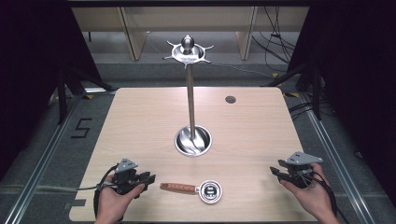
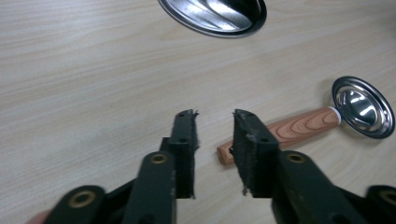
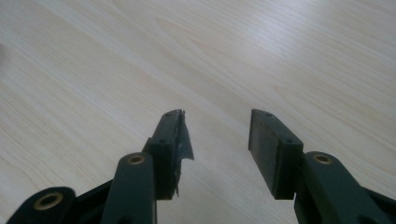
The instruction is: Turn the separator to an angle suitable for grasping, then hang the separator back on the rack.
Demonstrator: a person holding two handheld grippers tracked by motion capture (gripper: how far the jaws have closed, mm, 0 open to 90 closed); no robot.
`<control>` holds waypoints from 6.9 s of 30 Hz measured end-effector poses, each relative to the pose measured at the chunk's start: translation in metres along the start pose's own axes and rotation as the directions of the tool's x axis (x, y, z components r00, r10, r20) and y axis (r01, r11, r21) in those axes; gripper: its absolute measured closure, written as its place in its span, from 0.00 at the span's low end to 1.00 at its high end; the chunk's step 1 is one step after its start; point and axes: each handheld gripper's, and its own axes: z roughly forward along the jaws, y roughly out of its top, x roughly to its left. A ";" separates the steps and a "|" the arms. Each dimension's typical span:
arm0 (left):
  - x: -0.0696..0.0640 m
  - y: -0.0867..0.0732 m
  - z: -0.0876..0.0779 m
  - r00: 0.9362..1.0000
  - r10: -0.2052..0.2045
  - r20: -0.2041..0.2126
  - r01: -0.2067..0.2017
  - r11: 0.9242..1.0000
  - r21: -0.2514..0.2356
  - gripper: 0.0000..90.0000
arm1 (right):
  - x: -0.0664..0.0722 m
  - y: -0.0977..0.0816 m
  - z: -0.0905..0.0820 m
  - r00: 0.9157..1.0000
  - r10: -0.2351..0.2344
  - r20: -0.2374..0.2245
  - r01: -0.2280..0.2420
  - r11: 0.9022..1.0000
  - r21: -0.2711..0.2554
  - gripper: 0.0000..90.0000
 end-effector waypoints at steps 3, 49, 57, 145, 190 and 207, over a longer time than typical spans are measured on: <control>-0.006 0.001 -0.002 0.999 0.037 0.025 -0.039 0.998 0.056 0.96 | 0.001 0.000 -0.001 1.000 0.024 -0.001 -0.024 1.000 0.000 0.62; -0.049 0.051 0.097 0.989 0.146 0.007 -0.137 0.912 0.386 0.99 | 0.001 0.003 -0.005 0.999 0.039 0.006 -0.038 0.998 -0.047 0.60; -0.055 0.065 0.110 0.991 0.130 -0.010 -0.117 0.921 0.371 0.99 | 0.000 0.003 -0.007 0.998 0.067 -0.004 -0.067 0.997 -0.034 0.60; -0.072 0.095 0.138 0.981 0.116 -0.157 -0.013 0.842 0.540 0.70 | -0.003 0.001 -0.006 0.998 0.055 -0.008 -0.055 0.998 -0.024 0.57; -0.049 0.082 0.066 0.982 0.172 0.077 -0.188 0.936 0.299 0.75 | 0.001 0.001 -0.004 0.998 0.055 -0.007 -0.055 0.998 -0.024 0.56; -0.028 0.054 -0.007 0.984 0.157 0.082 -0.147 0.982 -0.117 0.75 | 0.000 0.002 -0.006 0.998 0.059 -0.003 -0.060 0.998 -0.038 0.56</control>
